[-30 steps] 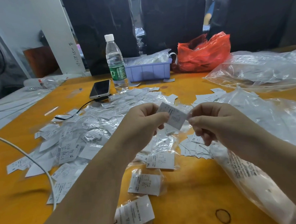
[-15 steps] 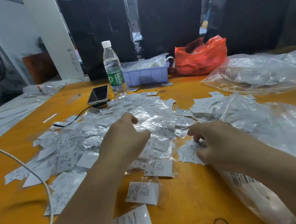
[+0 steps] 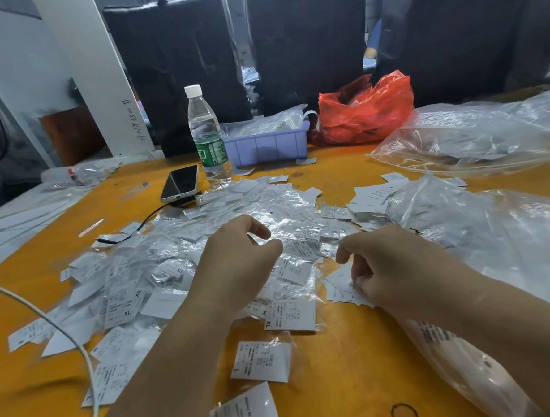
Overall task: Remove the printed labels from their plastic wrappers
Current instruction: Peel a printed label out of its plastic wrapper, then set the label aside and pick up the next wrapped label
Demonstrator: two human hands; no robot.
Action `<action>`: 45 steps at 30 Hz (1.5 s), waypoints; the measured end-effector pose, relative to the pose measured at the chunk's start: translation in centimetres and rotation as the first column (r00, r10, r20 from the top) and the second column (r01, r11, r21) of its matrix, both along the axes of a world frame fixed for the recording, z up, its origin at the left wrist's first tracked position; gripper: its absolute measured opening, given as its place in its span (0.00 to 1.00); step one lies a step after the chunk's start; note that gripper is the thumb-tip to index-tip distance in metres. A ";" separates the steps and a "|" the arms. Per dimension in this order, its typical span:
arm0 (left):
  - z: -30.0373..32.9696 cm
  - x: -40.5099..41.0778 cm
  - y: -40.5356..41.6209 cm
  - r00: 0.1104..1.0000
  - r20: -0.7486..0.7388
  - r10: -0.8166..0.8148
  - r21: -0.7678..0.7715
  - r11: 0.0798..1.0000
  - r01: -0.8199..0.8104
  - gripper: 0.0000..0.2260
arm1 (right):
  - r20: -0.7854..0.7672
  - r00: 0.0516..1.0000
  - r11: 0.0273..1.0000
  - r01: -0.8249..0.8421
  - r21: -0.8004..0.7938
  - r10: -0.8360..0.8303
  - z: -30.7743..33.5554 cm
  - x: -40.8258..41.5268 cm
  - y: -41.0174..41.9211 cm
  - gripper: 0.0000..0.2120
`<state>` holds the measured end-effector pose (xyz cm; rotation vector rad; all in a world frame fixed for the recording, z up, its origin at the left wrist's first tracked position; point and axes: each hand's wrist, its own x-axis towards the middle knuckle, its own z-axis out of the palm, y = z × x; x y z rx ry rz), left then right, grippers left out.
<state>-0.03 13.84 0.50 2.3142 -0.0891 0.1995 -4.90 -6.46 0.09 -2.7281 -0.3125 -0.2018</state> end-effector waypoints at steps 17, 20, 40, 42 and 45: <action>-0.2 -1.5 -1.3 0.853 -0.004 -0.523 -0.049 0.852 0.522 0.08 | 0.179 0.968 0.627 -0.250 0.738 0.175 0.2 0.4 0.2 0.21; 0.1 -1.6 -1.4 0.849 -0.016 -0.528 -0.077 0.847 0.525 0.13 | 0.147 0.959 0.492 -0.252 0.833 0.242 0.6 0.5 0.3 0.21; 0.7 -1.6 -1.2 0.908 0.057 -0.416 -0.275 0.868 0.414 0.07 | 0.174 0.954 0.681 -0.297 0.669 0.245 0.2 0.4 0.6 0.13; 0.6 -1.6 -1.3 0.906 0.069 -0.417 -0.247 0.873 0.420 0.06 | 0.168 0.961 0.759 -0.275 0.590 0.218 0.2 0.4 0.6 0.14; 0.4 -1.7 -1.5 0.900 0.044 -0.433 -0.245 0.869 0.430 0.05 | 0.185 0.969 0.858 -0.234 0.457 0.165 0.3 0.4 0.8 0.15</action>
